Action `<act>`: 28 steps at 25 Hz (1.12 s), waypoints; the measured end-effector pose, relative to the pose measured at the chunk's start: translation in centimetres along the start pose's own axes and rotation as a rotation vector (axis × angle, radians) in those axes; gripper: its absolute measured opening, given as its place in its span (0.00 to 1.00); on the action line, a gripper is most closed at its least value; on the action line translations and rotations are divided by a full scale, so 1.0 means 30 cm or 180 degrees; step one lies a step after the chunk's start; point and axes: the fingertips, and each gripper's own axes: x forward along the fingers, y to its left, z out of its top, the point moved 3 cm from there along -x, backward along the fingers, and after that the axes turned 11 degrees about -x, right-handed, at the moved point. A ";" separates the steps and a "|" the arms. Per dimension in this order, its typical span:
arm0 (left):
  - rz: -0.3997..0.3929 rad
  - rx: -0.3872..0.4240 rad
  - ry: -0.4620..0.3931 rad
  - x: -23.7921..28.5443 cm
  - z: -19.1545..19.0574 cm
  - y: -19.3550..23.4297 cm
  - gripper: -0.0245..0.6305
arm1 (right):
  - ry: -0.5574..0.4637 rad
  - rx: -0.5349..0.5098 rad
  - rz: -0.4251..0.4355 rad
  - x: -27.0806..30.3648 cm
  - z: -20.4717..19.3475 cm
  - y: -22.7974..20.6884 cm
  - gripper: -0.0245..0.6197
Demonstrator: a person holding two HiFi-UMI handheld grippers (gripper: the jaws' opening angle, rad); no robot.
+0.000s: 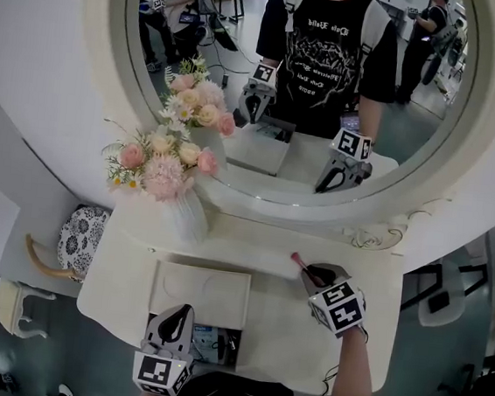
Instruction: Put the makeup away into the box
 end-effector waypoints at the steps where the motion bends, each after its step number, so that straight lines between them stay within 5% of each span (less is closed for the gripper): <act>1: 0.0000 0.0013 0.0003 0.001 0.001 0.003 0.06 | -0.0003 0.0010 -0.0018 0.001 0.000 0.000 0.12; 28: -0.0045 -0.0003 -0.0081 -0.066 -0.012 0.034 0.06 | -0.0291 0.0018 -0.0596 -0.102 0.050 0.014 0.12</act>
